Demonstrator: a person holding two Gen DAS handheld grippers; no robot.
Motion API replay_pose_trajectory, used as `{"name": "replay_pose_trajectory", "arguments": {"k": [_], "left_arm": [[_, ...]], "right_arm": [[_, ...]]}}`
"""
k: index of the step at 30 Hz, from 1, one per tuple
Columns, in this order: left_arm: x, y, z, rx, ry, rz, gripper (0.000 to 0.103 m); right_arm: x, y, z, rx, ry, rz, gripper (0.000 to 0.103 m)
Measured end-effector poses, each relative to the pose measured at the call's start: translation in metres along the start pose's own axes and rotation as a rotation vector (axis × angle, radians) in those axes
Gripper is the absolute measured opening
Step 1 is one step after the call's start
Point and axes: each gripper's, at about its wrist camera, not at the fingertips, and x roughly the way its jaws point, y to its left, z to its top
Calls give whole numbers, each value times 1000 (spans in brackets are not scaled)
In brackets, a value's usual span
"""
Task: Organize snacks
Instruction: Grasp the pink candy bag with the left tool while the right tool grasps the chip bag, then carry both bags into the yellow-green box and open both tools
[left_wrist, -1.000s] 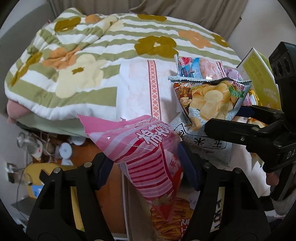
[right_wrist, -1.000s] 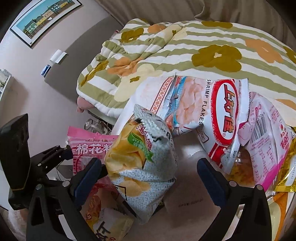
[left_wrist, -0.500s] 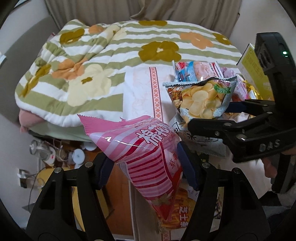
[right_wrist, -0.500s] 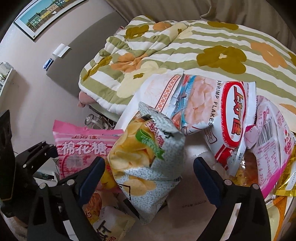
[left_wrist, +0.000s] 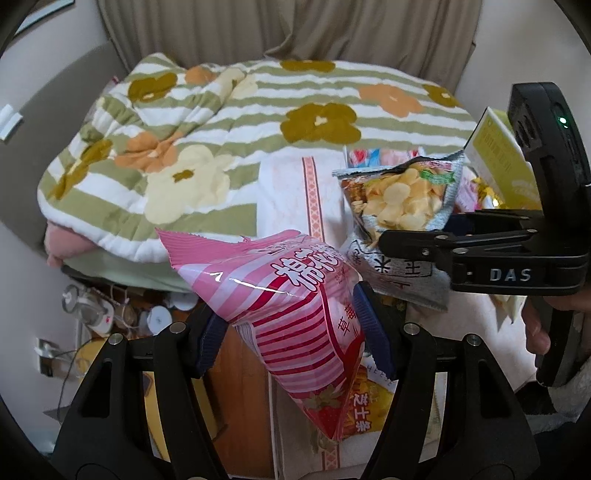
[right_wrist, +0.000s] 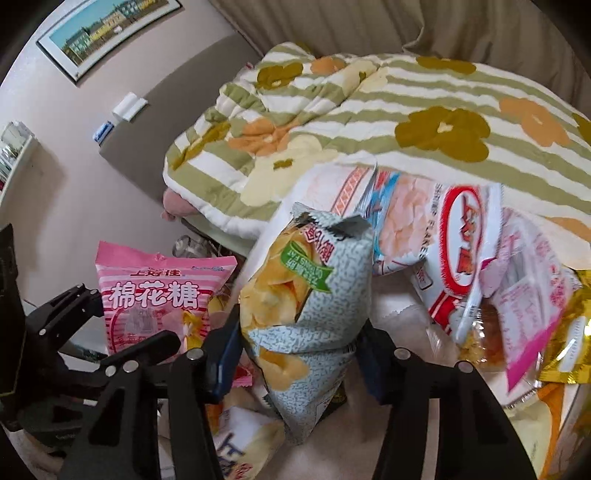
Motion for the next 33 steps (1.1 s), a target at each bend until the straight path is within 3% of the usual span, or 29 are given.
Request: {"name": "replay_pose_trajectory", "arguments": {"k": [8,13,23,33], "left_arm": [[-45,-14,29,47,-96,-5,63],[-66,-49,61,82,-166,-25,63],[-75,-180,123,89,-253,-146,63],[-33,-321,175,117,-201,-240,63]], "right_arm": [[-81,4,3,39,-131,-9,51],[-141,-17,6,70,-227,-39,51],[-254,-117,-6,97,-328,-151,51],[-322,-229,-23,163,-335,-255,51]]}}
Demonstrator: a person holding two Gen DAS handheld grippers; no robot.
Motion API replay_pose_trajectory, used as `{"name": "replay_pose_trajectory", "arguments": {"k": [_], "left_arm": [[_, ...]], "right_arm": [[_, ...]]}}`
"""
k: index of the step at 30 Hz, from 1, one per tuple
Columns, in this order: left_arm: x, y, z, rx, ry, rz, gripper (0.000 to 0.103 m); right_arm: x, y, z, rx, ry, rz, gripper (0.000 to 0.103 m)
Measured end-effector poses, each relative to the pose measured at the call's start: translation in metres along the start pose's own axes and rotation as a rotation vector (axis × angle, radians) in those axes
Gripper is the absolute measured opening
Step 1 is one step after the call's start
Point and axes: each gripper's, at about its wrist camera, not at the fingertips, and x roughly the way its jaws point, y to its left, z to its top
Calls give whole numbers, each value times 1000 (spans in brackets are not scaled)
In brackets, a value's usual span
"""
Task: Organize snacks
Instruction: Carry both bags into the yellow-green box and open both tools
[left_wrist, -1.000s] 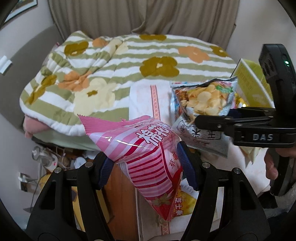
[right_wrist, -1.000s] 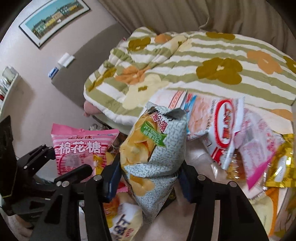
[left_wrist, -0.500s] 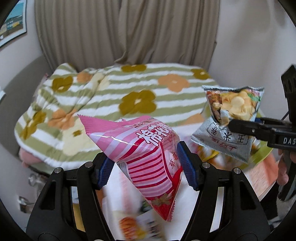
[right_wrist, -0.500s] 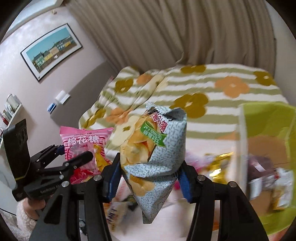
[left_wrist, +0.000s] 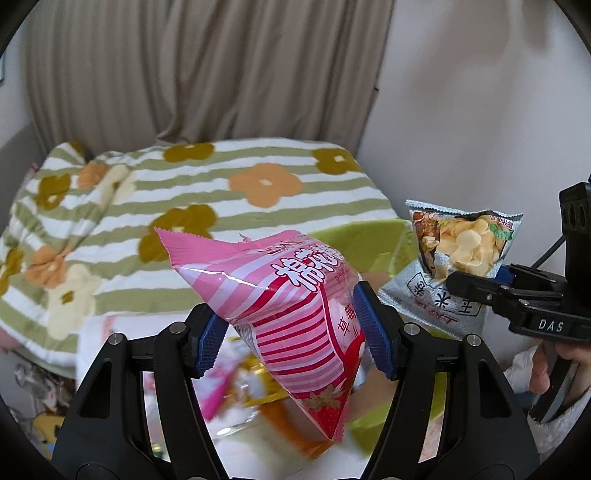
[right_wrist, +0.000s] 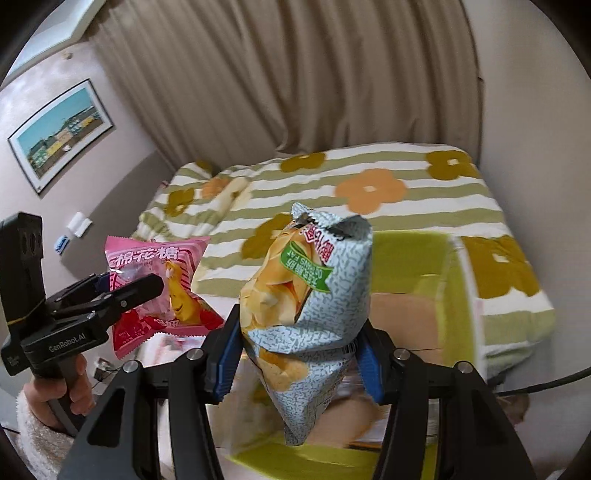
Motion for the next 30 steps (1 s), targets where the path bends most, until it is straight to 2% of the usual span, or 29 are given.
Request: {"name": "replay_pose_trajectory", "arguments": {"k": [6,14,16,17,18,20,30], "left_arm": [[62,-41,21,71,92,-5,63],[142,-64,24,148,230,-60,63],[154,-67,24,164,249,-58,70],[157,-69,23,166,257,-56,78],[162,-70,24,168,267,-51,91],[164,-69,22,178,272,-35,102],[135,-40,15,174,221,-17,102]], "right_arm": [[7,-47,3,56,29,-31,51],[27,-83,2,127,62,-70,51],[32,-87,2,142,69,-69,51],[34,-89,2,150,73,-71,51],[38,-91,2,162,76,-74,51],[42,-95,1,180,79,-76,51],[50,-94,-3,207,94,-116,51]]}}
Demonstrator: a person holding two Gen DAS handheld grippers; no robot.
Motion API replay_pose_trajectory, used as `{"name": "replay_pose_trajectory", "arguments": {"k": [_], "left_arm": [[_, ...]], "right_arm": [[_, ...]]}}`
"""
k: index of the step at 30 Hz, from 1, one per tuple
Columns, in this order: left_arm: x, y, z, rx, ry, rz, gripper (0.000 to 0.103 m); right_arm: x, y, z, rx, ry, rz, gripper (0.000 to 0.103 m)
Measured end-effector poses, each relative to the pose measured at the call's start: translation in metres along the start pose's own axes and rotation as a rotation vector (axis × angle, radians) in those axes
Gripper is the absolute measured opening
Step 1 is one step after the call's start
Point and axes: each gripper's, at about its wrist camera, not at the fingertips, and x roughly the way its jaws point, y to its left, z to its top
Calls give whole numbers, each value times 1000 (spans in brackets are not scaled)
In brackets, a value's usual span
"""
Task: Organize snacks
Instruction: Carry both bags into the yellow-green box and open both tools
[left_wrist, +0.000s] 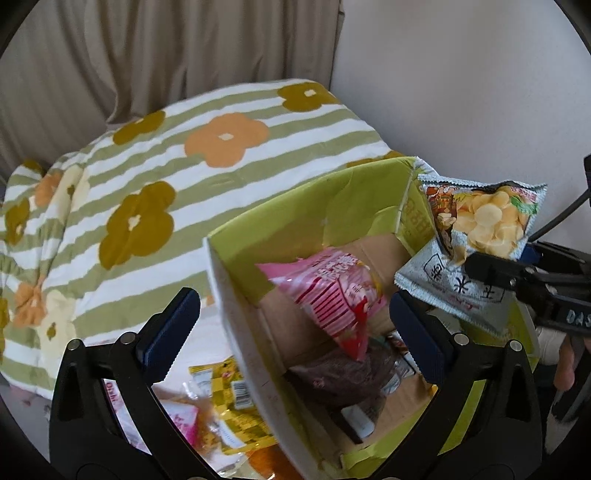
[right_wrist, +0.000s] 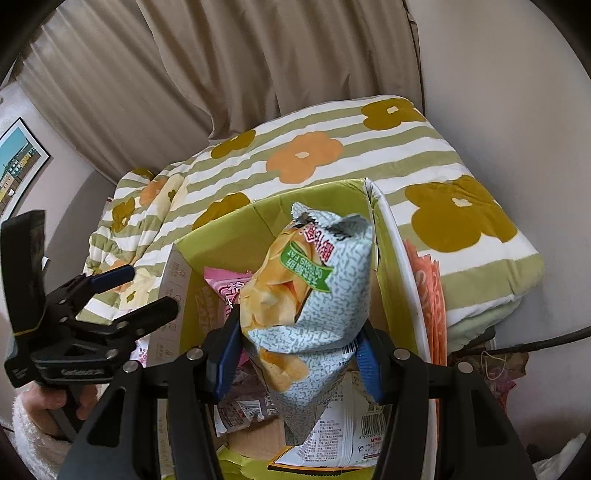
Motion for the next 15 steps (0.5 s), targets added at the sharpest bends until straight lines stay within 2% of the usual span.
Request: {"name": "replay_pose_trajectory", "arguments": {"k": [6,9,10,11,12,15], "left_arm": [[-9,9,-2,-19,-17,1,102],[-12,11,-4,-27,-20,4,102],[-13,12,-5,-29,-20,6,102],[-15,13,-7,-31,-20,10,102],[-16,13,-9,-34,-20,14,102],[-19,16,-18,-50,-12,20,102]], "right_arm": [[12,6,10,-42,34,-83,51],[18,11,13,-64,39,-100,57],[19,12,13,-70,25,-107,73],[19,12,13,-75,10,-112,96],[17,13,12,-79,-12,-115,103],[9,18,6,-95,-62,-99,103]]}}
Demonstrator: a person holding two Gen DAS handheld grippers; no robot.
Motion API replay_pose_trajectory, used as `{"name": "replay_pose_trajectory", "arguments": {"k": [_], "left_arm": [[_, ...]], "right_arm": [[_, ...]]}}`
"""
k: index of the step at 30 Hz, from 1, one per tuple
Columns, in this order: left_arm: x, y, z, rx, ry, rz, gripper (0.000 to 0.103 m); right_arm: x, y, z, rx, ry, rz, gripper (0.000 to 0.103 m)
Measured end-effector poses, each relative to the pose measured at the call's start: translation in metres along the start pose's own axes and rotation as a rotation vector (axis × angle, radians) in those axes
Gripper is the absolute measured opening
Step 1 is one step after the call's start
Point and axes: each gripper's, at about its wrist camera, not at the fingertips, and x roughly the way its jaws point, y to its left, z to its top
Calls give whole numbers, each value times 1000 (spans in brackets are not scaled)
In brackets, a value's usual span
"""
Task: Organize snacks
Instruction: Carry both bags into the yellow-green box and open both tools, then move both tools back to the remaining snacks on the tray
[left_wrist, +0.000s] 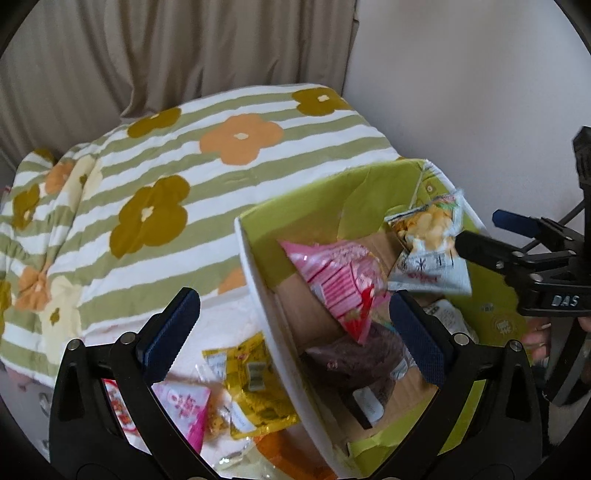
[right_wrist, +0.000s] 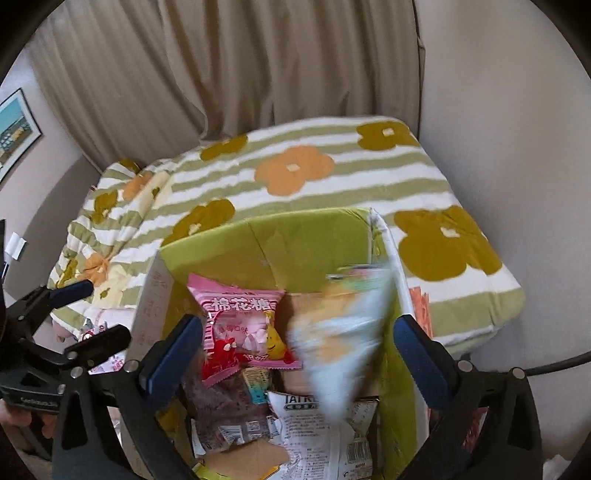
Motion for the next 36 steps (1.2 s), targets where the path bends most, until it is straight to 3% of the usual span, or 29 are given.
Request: {"name": "replay_pose_trajectory", "arguments": {"k": [6,16,22,27,36], "left_arm": [[-12,0,-15,-27,-5,2,102],[-83,-6,-33,-56,-126,73,102],[-121,1,-53,-109,-160,119,102],[-156,27,-83,-187,-165,196,102],[-212,98,-150,-319,-162,329,102]], "right_arm": [[-15,11,-17,-28,9,35,103],[-71,33,-21,-94,-66,42,103],[-97,52,-26,-166,-102,79,103],[-110,74,-33,-209,-137,84,103],[-108,128,-52,-259,-110,214,103]]}}
